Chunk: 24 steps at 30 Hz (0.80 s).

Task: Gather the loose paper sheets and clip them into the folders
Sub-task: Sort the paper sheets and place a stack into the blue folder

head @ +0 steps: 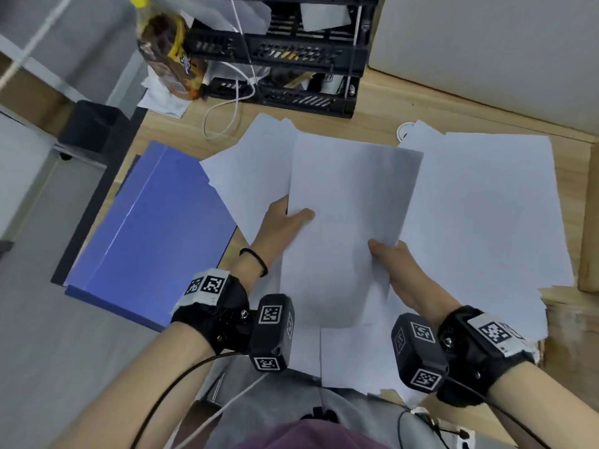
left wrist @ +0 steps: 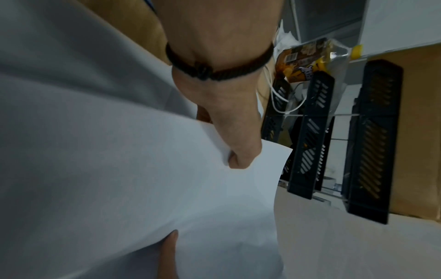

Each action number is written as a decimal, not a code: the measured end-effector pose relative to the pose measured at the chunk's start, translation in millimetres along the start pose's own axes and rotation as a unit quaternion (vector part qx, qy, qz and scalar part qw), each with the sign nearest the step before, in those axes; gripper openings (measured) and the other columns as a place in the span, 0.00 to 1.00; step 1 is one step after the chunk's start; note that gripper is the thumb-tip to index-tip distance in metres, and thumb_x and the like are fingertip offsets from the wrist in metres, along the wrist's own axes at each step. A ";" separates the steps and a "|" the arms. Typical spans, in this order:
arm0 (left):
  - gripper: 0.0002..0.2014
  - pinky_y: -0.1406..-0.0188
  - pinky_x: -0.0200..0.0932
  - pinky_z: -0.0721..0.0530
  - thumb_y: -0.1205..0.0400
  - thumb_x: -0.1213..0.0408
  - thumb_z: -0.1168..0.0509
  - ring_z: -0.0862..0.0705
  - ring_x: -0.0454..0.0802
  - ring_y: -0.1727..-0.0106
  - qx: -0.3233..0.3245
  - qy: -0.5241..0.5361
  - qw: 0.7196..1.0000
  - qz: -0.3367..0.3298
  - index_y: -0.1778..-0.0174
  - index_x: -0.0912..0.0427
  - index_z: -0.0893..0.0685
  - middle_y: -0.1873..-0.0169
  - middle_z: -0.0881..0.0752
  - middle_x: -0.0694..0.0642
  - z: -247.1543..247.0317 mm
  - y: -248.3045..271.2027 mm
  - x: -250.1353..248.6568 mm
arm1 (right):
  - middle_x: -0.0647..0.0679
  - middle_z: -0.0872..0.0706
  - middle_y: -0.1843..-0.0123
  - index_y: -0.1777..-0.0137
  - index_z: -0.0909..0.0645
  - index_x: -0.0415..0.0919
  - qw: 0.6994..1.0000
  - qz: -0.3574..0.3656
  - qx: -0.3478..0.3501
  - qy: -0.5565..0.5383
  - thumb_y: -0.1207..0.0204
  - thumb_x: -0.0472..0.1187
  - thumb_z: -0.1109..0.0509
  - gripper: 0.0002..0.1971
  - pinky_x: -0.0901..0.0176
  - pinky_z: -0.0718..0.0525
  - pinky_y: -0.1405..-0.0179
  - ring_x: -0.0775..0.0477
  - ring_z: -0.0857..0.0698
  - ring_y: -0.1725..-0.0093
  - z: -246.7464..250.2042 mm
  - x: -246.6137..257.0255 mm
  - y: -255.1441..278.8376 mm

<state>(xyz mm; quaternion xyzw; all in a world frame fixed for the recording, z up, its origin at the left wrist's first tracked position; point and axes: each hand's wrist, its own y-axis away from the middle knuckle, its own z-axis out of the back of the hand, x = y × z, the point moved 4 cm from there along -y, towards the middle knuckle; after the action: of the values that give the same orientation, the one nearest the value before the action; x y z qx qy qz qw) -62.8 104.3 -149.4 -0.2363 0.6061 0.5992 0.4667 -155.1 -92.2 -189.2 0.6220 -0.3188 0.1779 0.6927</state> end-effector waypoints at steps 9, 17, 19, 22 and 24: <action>0.08 0.62 0.44 0.20 0.16 0.66 0.40 0.20 0.47 0.64 -0.109 0.025 0.993 0.036 0.54 0.57 0.15 0.63 0.17 0.52 145.7 5.7 21.9 | 0.46 0.12 0.54 0.40 0.20 0.37 1.000 -0.025 -0.002 -0.003 0.16 0.35 0.41 0.11 0.64 0.19 0.72 0.47 0.14 0.59 -110.4 0.1 -5.5; 0.32 0.28 0.55 0.31 0.33 0.57 0.25 0.31 0.59 0.27 -0.294 -0.220 0.924 0.104 0.32 0.49 0.24 0.30 0.27 0.55 287.5 21.7 100.7 | 0.34 0.13 0.38 0.31 0.22 0.29 0.995 -0.084 0.023 0.054 0.17 0.33 0.38 0.16 0.40 0.19 0.33 0.34 0.14 0.41 -196.4 -22.2 -15.8; 0.44 0.31 0.61 0.26 0.42 0.43 0.26 0.29 0.60 0.28 -0.288 -0.219 0.926 0.106 0.28 0.46 0.28 0.30 0.26 0.53 304.7 22.1 112.9 | 0.31 0.15 0.36 0.31 0.23 0.27 0.992 -0.100 0.034 0.062 0.17 0.32 0.38 0.16 0.38 0.18 0.35 0.32 0.15 0.40 -208.0 -27.1 -15.4; 0.52 0.32 0.62 0.25 0.50 0.33 0.28 0.25 0.58 0.29 -0.269 -0.223 0.931 0.106 0.26 0.44 0.30 0.30 0.22 0.50 316.9 19.9 128.8 | 0.31 0.15 0.37 0.30 0.24 0.27 0.990 -0.109 0.041 0.077 0.17 0.32 0.37 0.17 0.42 0.15 0.47 0.30 0.15 0.40 -220.6 -29.8 -16.7; 0.50 0.33 0.62 0.24 0.49 0.36 0.25 0.23 0.59 0.31 -0.271 -0.217 0.931 0.110 0.30 0.48 0.26 0.33 0.20 0.52 315.8 22.4 128.2 | 0.33 0.14 0.43 0.31 0.24 0.26 0.990 -0.099 0.047 0.089 0.17 0.32 0.37 0.16 0.46 0.15 0.53 0.33 0.15 0.48 -228.1 -29.1 -19.3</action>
<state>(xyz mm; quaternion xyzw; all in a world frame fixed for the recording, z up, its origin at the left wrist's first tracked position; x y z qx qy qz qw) -50.6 442.1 -198.4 -0.1499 0.3273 0.8248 0.4360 -113.8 131.4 -228.3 0.6640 -0.1838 0.1774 0.7028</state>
